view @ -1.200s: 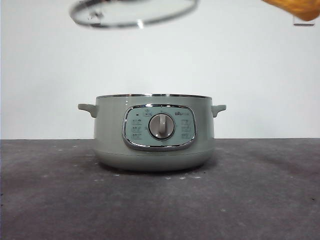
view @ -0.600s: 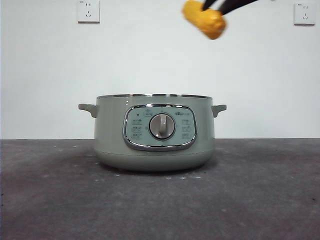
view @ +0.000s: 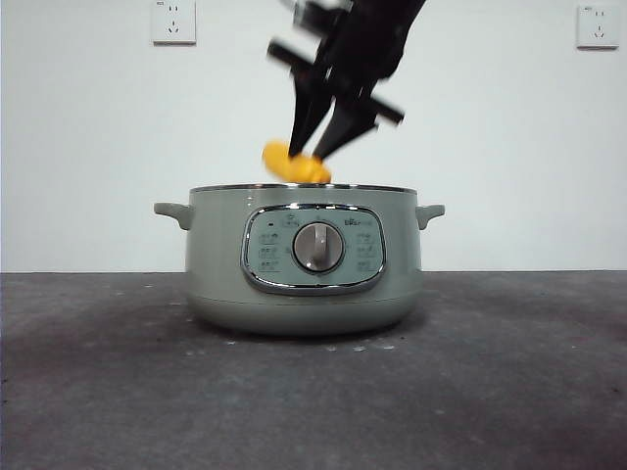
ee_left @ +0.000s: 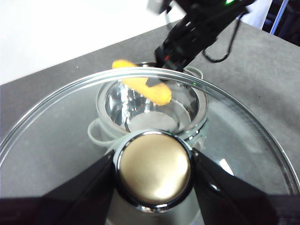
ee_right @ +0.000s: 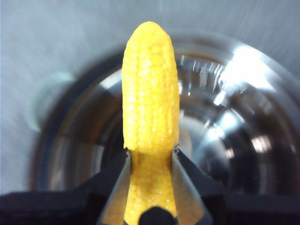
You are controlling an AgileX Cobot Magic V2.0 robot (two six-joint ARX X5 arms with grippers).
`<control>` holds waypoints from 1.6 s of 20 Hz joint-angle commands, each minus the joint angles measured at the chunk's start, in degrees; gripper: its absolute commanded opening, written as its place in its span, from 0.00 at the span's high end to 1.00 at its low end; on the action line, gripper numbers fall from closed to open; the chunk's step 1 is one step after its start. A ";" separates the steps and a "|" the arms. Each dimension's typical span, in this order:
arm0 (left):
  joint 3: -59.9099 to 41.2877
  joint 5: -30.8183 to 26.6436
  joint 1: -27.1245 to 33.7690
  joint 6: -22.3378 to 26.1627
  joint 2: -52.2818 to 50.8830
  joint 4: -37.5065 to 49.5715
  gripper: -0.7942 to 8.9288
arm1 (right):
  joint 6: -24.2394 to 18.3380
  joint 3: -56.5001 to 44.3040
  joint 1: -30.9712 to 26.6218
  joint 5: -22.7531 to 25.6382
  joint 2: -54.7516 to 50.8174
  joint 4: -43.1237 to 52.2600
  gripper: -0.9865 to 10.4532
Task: Pick up the corn,open the lid,put the corn in the pot,close the lid
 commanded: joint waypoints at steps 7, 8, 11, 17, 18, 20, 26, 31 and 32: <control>0.48 0.28 0.20 -0.31 -2.36 0.26 0.93 | -2.01 0.98 0.74 4.09 8.22 -3.48 0.93; 0.48 0.28 0.20 -0.31 -2.36 0.26 0.93 | -2.14 0.98 1.01 4.57 8.55 -3.89 0.93; 0.48 0.26 0.20 -0.31 -2.36 0.37 0.93 | -2.25 0.98 1.07 4.81 9.07 -5.53 0.93; 0.48 0.46 0.20 -0.31 -2.36 0.20 0.93 | -1.73 0.98 1.38 5.09 9.68 -4.46 0.85; 0.48 0.46 0.20 -0.31 -2.36 0.22 0.93 | -1.60 0.98 1.38 5.05 9.68 -4.15 0.76; 0.48 0.46 0.20 -0.31 -2.36 0.24 0.93 | -1.46 1.01 1.44 5.03 9.66 -3.48 0.62; 0.48 0.48 0.20 -0.31 -2.32 0.28 0.93 | -0.11 5.01 1.46 5.01 7.06 -7.61 0.61; 0.48 0.46 0.20 -0.11 -0.37 2.56 0.93 | -0.13 15.58 1.46 5.86 -1.57 -16.98 0.61; 0.48 0.48 0.17 -0.09 0.61 3.65 0.93 | -0.26 16.63 1.46 7.19 -3.76 -19.10 0.61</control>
